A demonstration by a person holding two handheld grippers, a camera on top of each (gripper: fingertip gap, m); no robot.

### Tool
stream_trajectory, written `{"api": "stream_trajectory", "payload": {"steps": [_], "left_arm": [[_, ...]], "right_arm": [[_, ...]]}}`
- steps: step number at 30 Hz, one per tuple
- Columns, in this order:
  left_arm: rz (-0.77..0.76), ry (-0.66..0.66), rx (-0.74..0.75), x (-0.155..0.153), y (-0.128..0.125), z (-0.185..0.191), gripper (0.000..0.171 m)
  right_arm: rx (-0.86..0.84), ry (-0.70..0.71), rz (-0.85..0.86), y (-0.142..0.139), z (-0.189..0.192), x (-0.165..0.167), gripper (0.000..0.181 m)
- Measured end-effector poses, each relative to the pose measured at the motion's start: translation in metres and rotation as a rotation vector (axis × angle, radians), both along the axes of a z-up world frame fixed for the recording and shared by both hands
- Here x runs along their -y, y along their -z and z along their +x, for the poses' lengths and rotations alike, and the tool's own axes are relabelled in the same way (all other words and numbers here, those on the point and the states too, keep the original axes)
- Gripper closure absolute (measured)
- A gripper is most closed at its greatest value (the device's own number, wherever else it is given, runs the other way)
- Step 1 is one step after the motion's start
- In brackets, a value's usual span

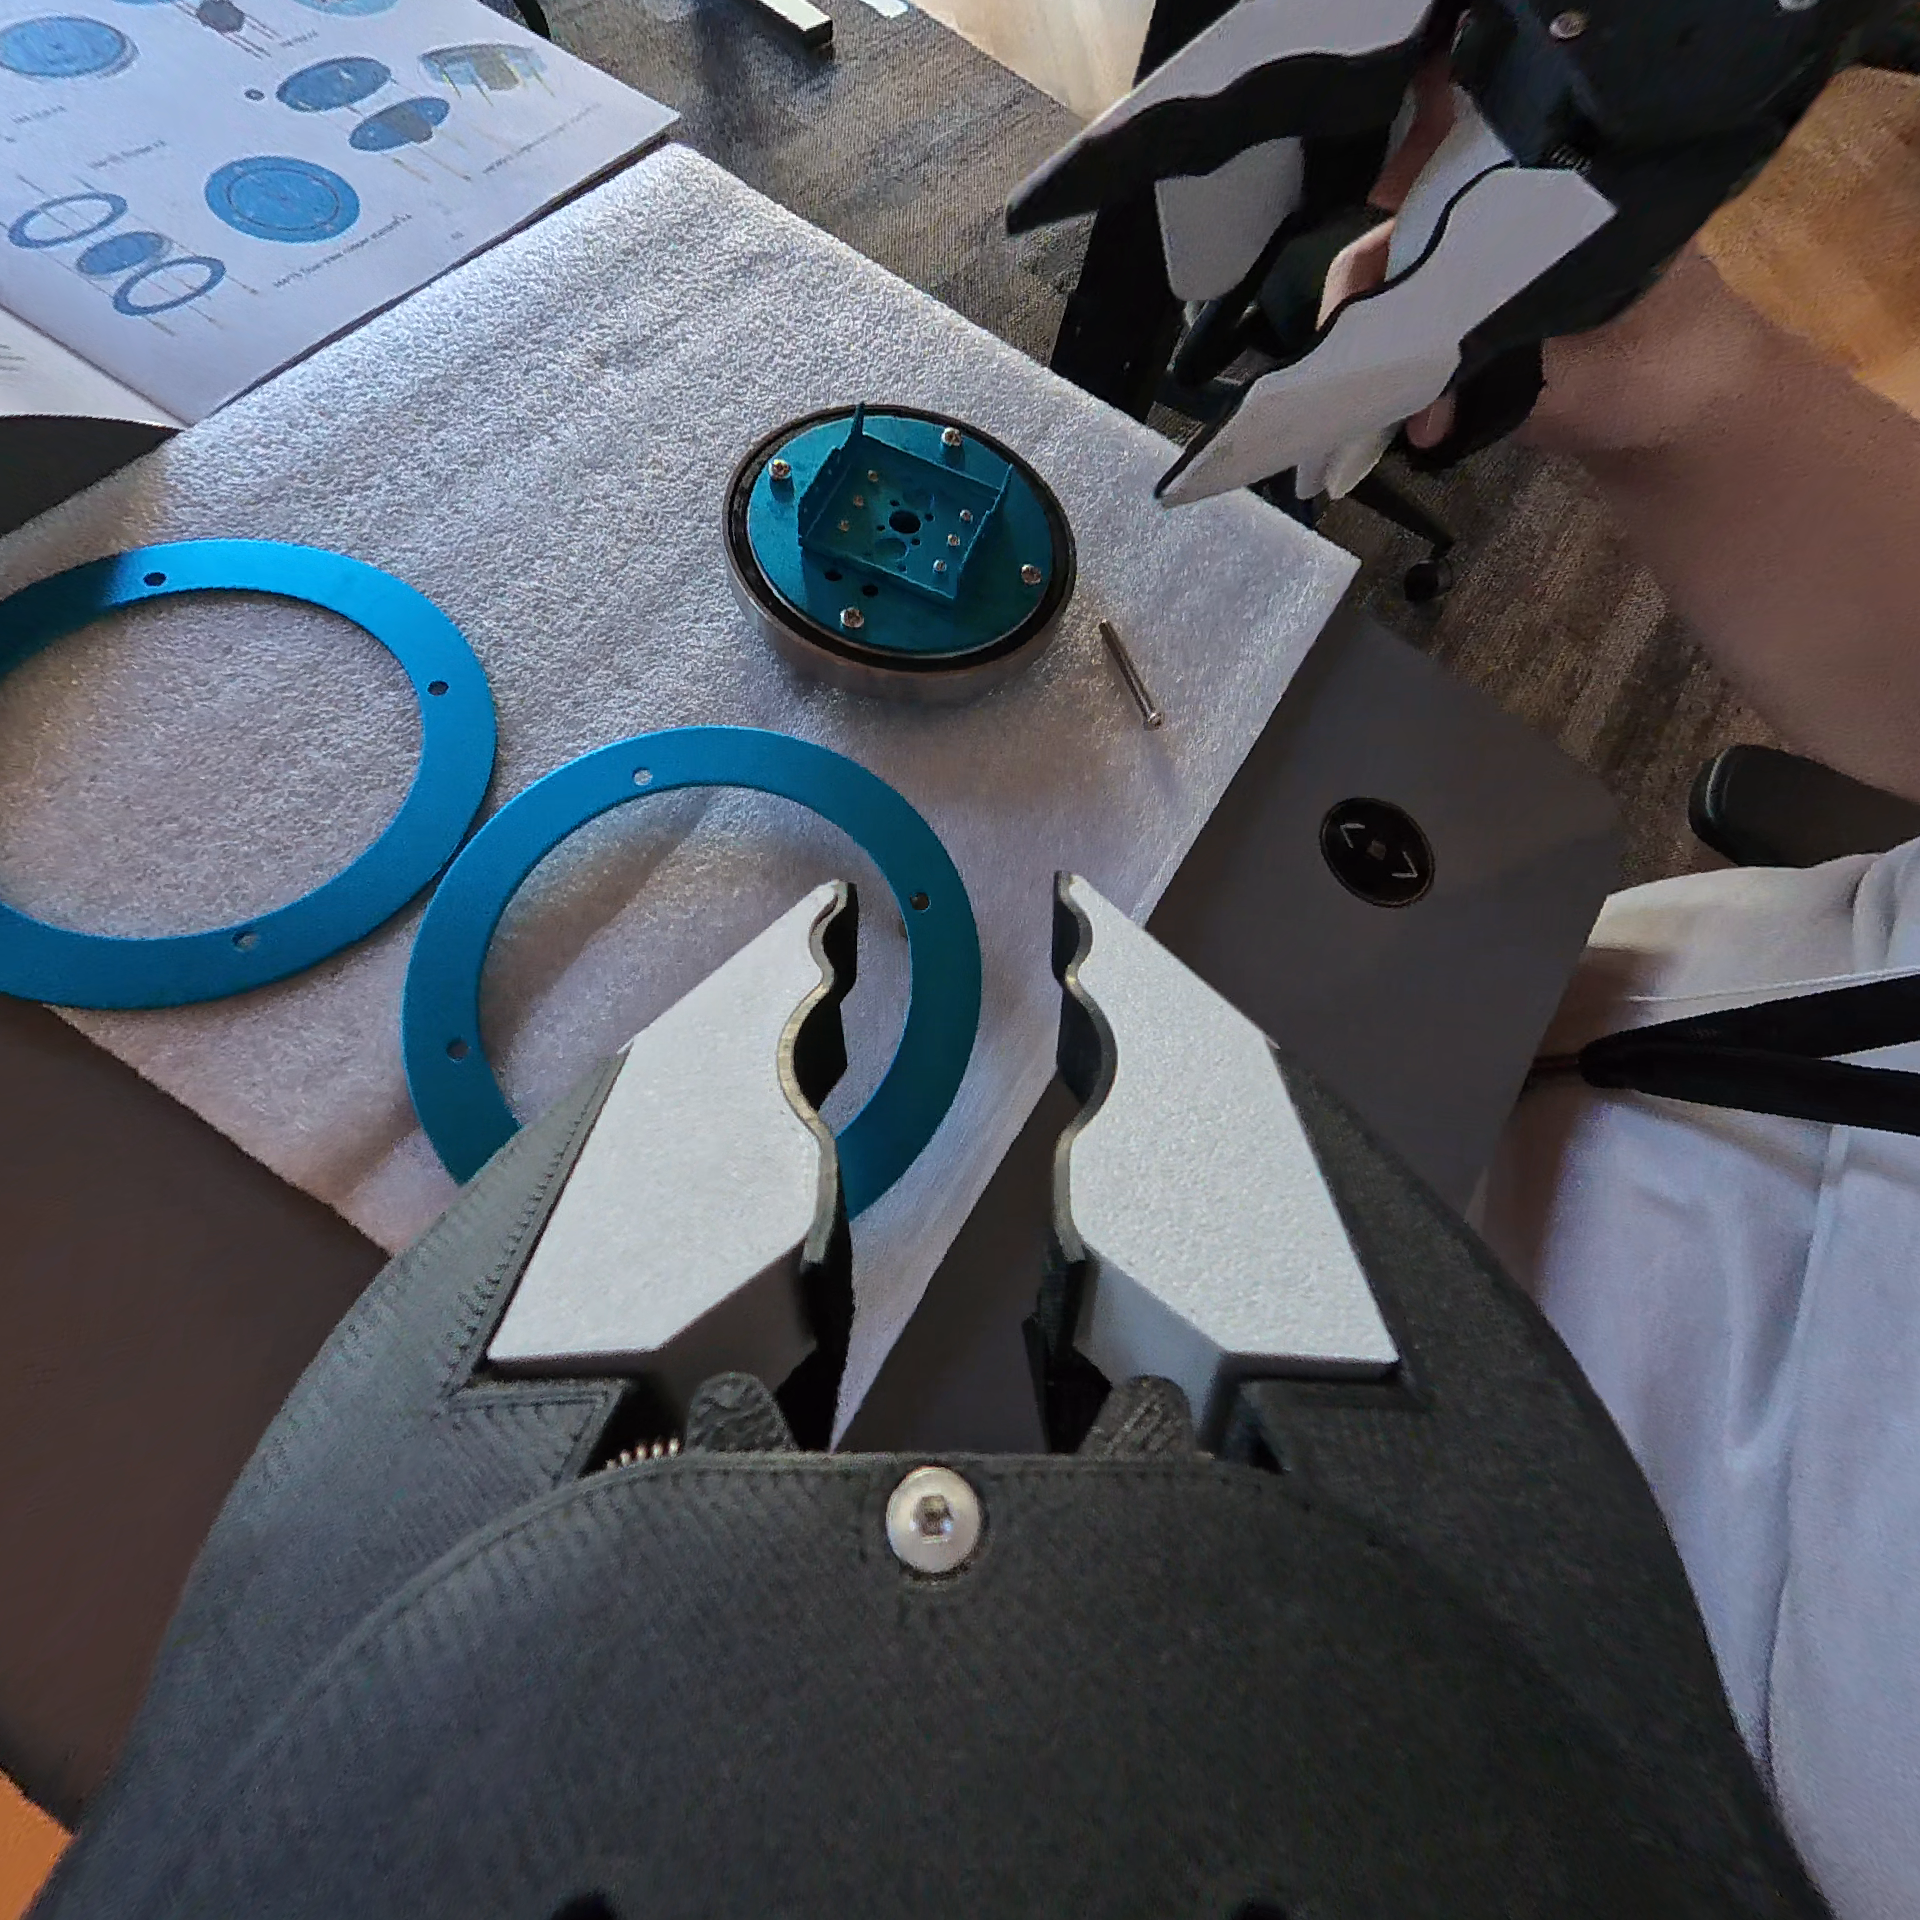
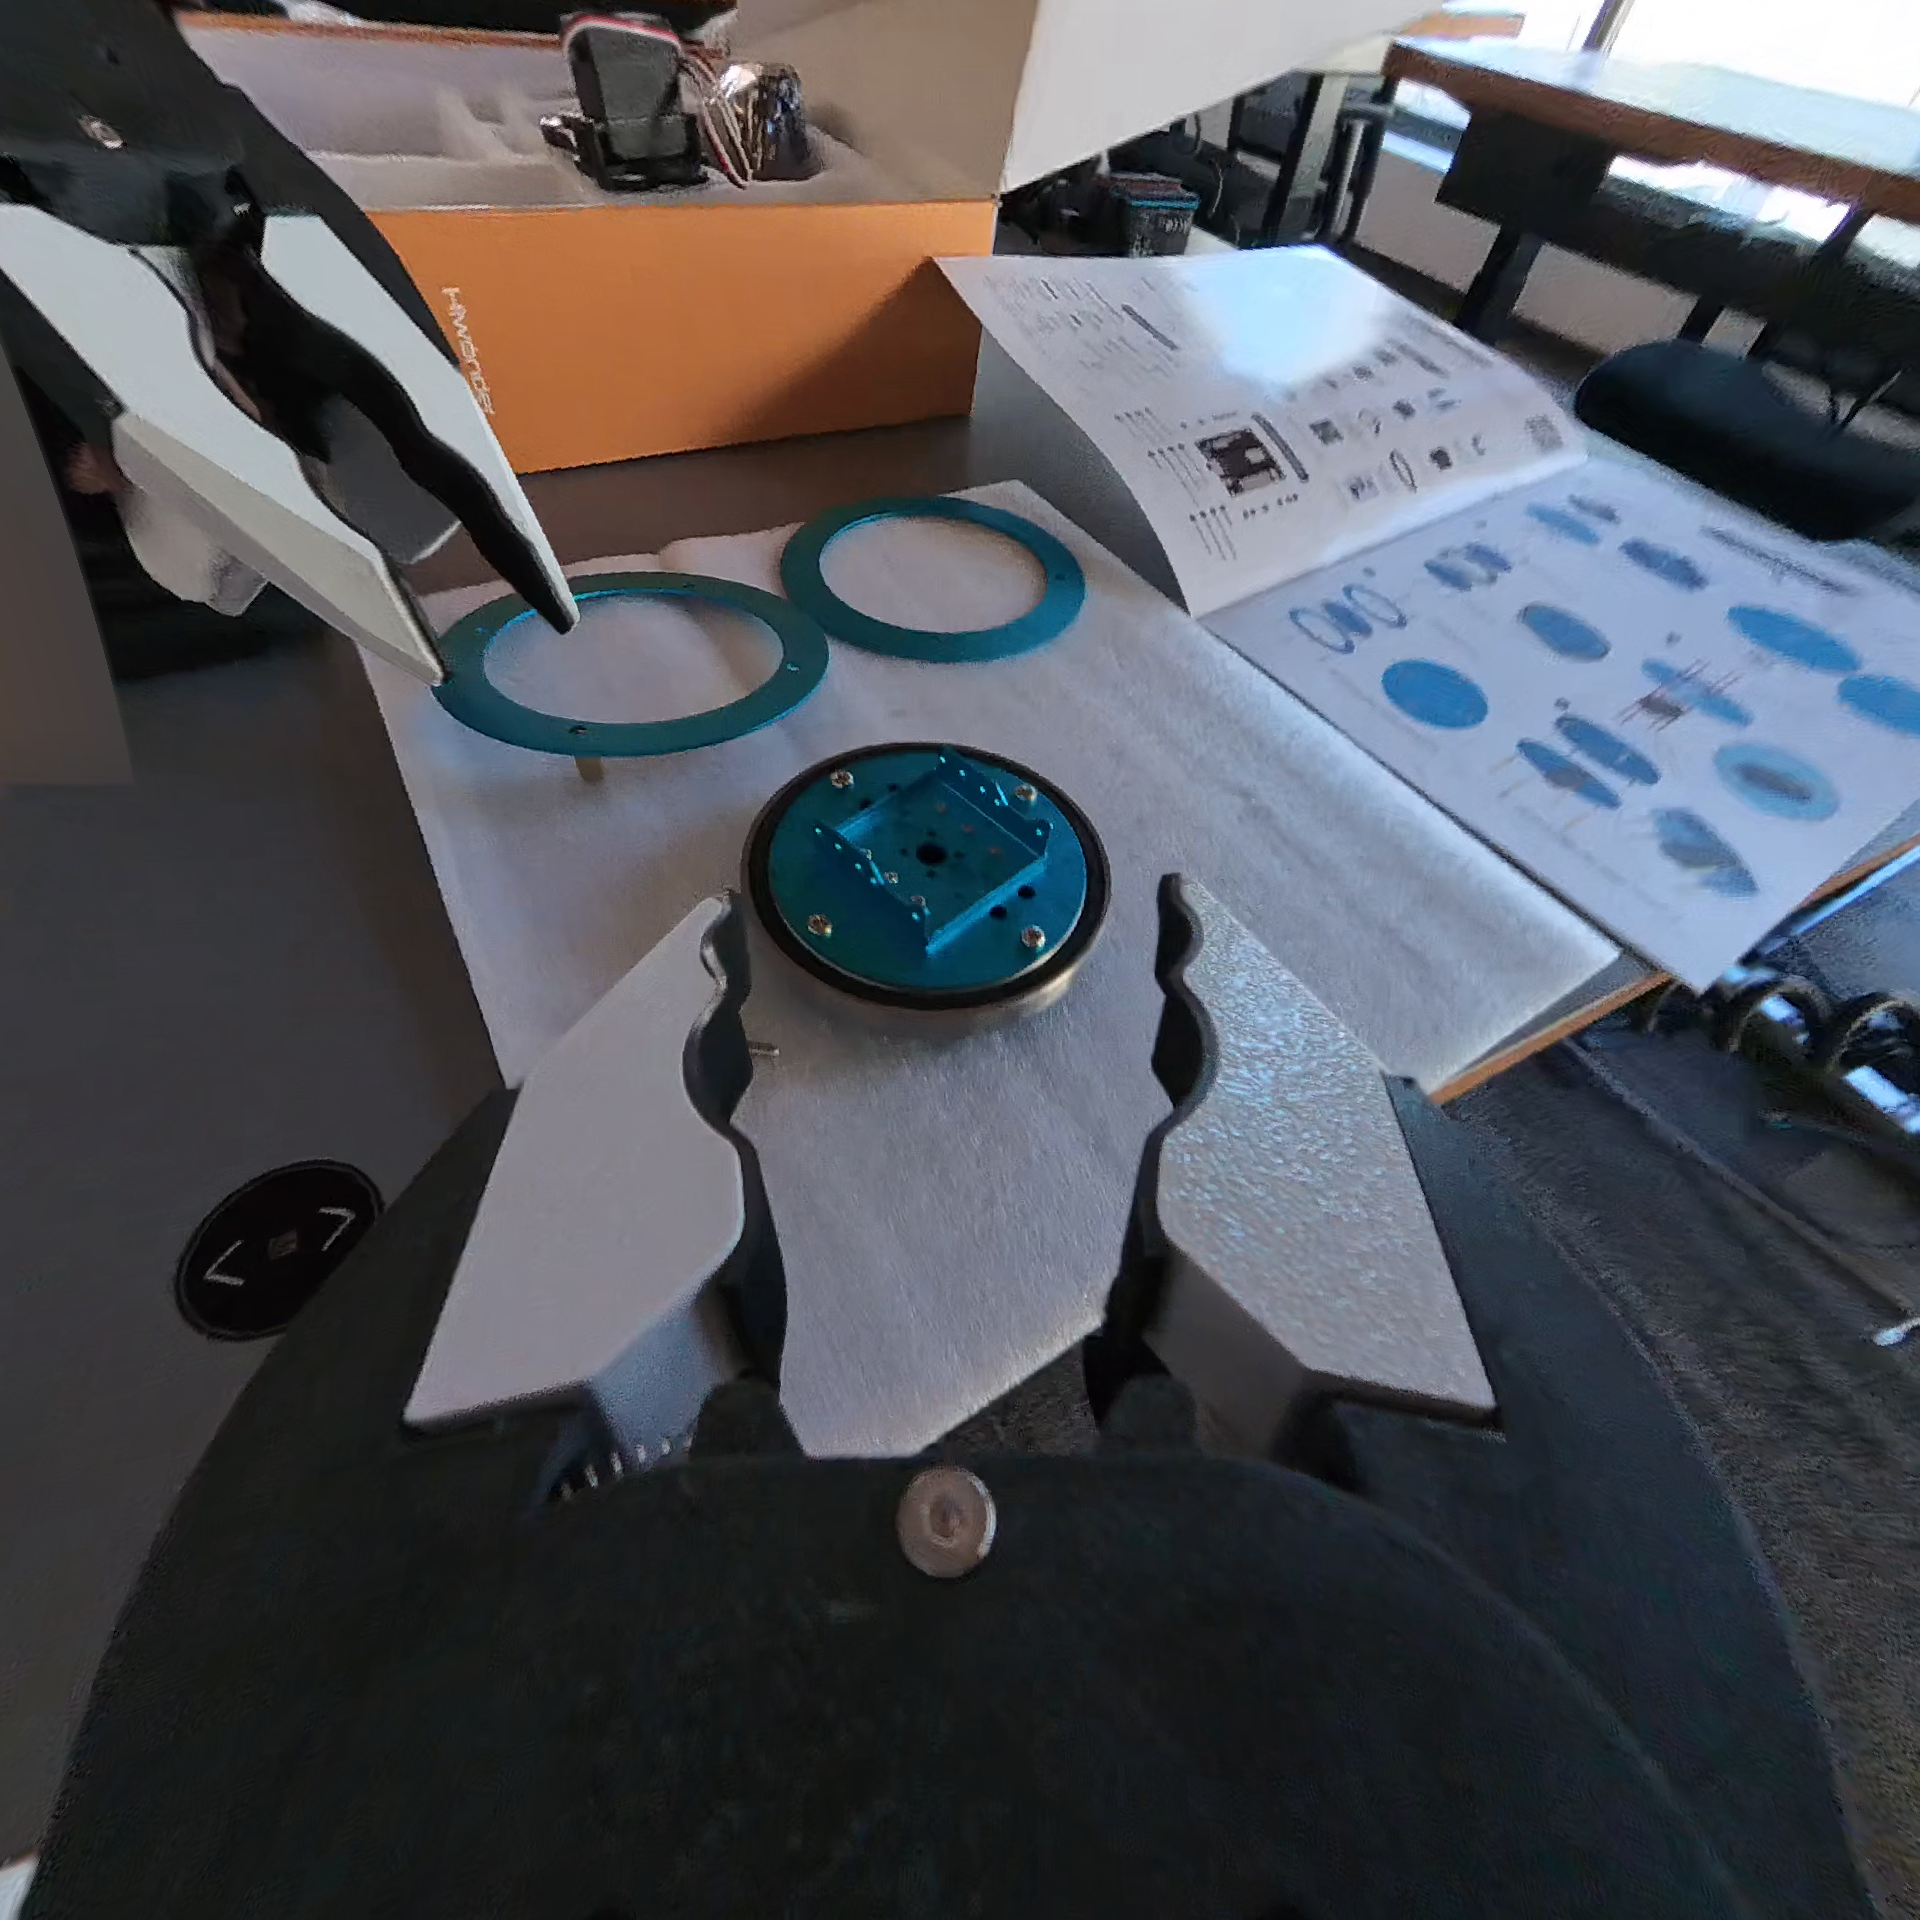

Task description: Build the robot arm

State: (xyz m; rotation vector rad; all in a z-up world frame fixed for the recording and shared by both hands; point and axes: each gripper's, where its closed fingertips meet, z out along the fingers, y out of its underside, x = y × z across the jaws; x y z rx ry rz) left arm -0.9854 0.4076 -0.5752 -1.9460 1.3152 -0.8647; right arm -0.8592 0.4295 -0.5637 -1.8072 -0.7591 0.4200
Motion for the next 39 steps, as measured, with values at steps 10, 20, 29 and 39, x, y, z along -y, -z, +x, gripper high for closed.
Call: {"api": "stream_trajectory", "payload": {"steps": [10,20,29,39], "left_arm": [[0.041,-0.046,0.176,-0.013,-0.039,0.014,0.131],[0.187,-0.116,0.464,-0.057,-0.103,0.027,0.112],[0.172,-0.169,0.335,-0.088,-0.089,0.032,0.114],[0.072,-0.291,0.488,-0.114,-0.076,0.021,0.118]], "right_arm": [[0.073,-0.035,-0.028,0.032,-0.005,-0.001,0.101],[0.003,-0.044,-0.045,0.022,-0.004,-0.011,0.093],[-0.146,-0.091,-0.073,0.01,0.006,-0.024,0.096],[-0.387,-0.107,-0.059,-0.023,0.02,-0.059,0.108]]}}
